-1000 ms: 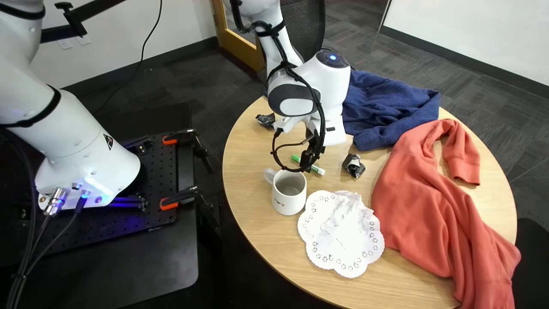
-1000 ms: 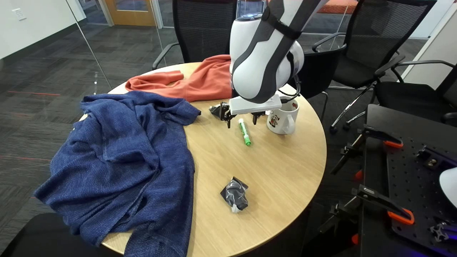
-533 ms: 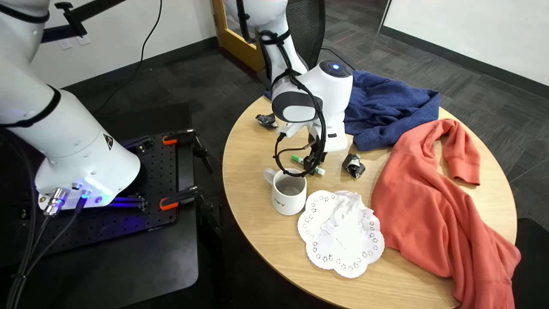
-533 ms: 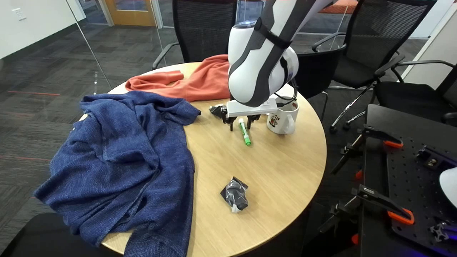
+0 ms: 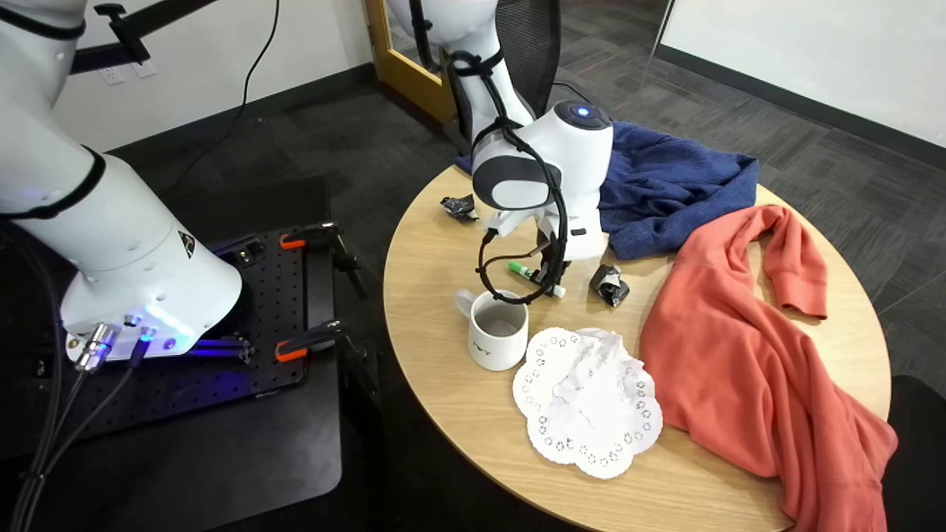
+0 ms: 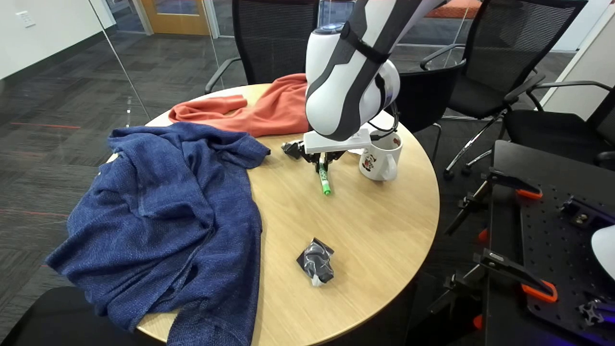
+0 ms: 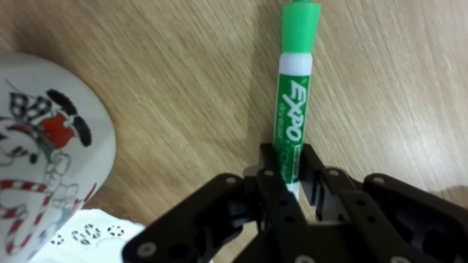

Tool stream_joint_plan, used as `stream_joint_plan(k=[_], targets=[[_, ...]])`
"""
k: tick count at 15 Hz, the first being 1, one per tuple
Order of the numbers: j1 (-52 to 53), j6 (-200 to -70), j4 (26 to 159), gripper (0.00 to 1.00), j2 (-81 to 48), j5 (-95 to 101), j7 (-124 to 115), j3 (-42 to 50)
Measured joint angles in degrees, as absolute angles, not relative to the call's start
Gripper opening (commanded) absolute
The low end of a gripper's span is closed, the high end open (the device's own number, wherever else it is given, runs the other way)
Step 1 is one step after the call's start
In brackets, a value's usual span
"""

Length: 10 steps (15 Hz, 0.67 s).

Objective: Put the green marker inside the white mug

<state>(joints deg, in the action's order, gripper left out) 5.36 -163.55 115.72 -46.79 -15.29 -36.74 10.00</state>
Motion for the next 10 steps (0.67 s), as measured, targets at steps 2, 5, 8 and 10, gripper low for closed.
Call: stream_joint_plan(k=[2,5,8,10], targets=[[6.0,-163.6,116.3,0.05,-45.6,-15.3,-36.7,10.8],[7.9,-163.5,118.8,0.05,-41.4,-15.0,-36.7,13.3],[10.5,-162.9,122.5,0.05,-36.0,-13.5,-36.8,16.4],[13.0,-162.2,125.1,0.05,-32.5,-10.5,-38.5,19.6]])
